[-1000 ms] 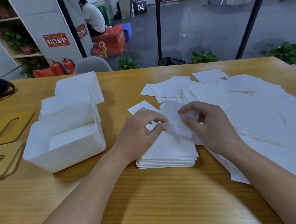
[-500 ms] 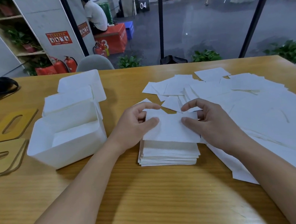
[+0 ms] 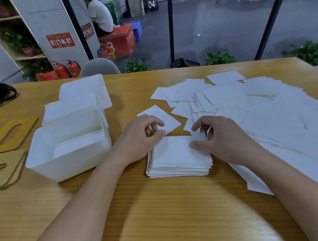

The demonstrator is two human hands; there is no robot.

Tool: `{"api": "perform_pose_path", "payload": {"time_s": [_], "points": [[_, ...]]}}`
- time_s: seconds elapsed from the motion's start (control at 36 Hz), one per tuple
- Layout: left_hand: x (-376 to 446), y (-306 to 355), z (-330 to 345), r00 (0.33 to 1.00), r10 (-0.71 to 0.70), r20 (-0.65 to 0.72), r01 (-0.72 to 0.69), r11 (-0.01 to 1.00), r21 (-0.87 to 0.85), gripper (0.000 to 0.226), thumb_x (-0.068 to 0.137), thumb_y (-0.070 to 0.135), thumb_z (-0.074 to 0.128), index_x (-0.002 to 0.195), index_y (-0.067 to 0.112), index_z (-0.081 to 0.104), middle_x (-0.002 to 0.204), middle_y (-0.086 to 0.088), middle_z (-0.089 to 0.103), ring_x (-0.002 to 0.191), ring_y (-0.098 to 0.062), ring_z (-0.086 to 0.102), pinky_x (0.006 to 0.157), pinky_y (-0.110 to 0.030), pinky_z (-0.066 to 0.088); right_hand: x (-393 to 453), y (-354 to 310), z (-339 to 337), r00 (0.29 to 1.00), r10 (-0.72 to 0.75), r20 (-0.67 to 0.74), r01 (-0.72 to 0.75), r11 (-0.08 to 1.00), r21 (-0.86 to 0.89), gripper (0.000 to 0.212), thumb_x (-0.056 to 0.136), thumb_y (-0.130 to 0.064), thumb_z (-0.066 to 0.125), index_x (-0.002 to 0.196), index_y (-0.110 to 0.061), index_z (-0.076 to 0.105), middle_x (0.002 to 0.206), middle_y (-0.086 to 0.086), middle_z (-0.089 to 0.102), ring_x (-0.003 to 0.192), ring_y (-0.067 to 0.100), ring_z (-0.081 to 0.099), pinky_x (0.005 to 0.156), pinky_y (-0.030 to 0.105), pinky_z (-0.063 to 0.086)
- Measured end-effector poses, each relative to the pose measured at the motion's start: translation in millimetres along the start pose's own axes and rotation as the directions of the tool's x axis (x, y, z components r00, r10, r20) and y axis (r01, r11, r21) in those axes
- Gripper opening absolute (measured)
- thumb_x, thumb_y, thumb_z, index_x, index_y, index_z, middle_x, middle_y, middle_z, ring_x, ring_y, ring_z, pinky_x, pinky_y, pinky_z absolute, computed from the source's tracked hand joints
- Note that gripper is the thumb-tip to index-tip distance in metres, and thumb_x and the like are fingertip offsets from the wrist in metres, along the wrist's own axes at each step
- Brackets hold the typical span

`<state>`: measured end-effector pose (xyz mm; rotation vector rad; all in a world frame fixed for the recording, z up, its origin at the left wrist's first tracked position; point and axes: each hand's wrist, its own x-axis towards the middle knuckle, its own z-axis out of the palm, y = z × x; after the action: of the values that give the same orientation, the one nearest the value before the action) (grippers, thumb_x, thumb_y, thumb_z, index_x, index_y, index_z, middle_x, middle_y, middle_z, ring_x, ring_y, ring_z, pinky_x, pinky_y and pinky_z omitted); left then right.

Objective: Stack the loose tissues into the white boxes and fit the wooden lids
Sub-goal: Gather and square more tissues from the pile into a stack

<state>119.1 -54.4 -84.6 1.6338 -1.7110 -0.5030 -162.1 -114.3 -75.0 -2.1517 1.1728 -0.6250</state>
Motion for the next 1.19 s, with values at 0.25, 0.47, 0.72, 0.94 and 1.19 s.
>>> {"api": "perform_pose_path", "payload": {"time_s": [0.25, 0.47, 0.72, 0.94, 1.19], "points": [[17, -11, 5, 0.998, -0.021, -0.059, 0.034, 0.972, 0.232, 0.022, 0.102, 0.036, 0.076, 0.123, 0.028, 0.077, 0.120, 0.020, 0.070, 0.119, -0.008, 0.058, 0.096, -0.024, 0.045, 0, -3, 2, 0.997, -0.029, -0.067, 0.031, 0.999, 0.031, 0.022, 0.087, -0.049, 0.085, 0.102, -0.045, 0.070, 0.105, -0.020, 0.066, 0.087, -0.001, 0.058, 0.073, 0.020, 0.042], [20, -10, 7, 0.998, 0.004, -0.063, 0.011, 0.971, 0.238, 0.014, 0.103, 0.035, 0.074, 0.089, 0.036, 0.076, 0.097, 0.017, 0.068, 0.095, -0.003, 0.062, 0.084, -0.036, 0.054, -1, 1, 7, 0.997, -0.048, -0.062, 0.049, 0.999, 0.016, 0.015, 0.091, -0.048, 0.082, 0.100, -0.047, 0.070, 0.103, -0.027, 0.066, 0.081, 0.007, 0.061, 0.069, 0.018, 0.046], [8, 4, 10, 0.974, 0.086, -0.211, -0.075, 0.996, 0.056, 0.011, 0.100, 0.033, 0.080, 0.091, 0.038, 0.081, 0.098, 0.020, 0.073, 0.090, -0.013, 0.066, 0.070, -0.015, 0.044, 1, -7, 7, 0.997, -0.043, -0.070, 0.056, 0.980, 0.190, 0.049, 0.101, -0.057, 0.069, 0.147, -0.047, 0.056, 0.107, -0.022, 0.076, 0.086, 0.009, 0.067, 0.078, 0.020, 0.048], [-7, 30, 20, 0.969, 0.231, -0.083, -0.235, 0.971, -0.044, 0.005, 0.100, 0.037, 0.081, 0.097, 0.041, 0.081, 0.106, 0.015, 0.074, 0.099, -0.018, 0.069, 0.074, -0.013, 0.043, -2, -13, 4, 0.996, -0.090, -0.020, 0.092, 0.955, 0.283, 0.027, 0.111, -0.050, 0.058, 0.132, -0.046, 0.074, 0.096, -0.024, 0.073, 0.086, 0.003, 0.065, 0.072, 0.011, 0.043], [0, 21, 14, 0.966, 0.166, -0.196, -0.172, 0.985, -0.016, 0.036, 0.106, 0.052, 0.068, 0.140, 0.041, 0.067, 0.128, 0.025, 0.066, 0.125, -0.014, 0.060, 0.088, -0.017, 0.046, -2, -15, -2, 0.982, -0.134, -0.131, 0.178, 0.888, 0.425, 0.010, 0.102, -0.028, 0.077, 0.105, -0.034, 0.084, 0.076, 0.003, 0.069, 0.064, 0.011, 0.050, 0.058, 0.024, 0.039]]}}
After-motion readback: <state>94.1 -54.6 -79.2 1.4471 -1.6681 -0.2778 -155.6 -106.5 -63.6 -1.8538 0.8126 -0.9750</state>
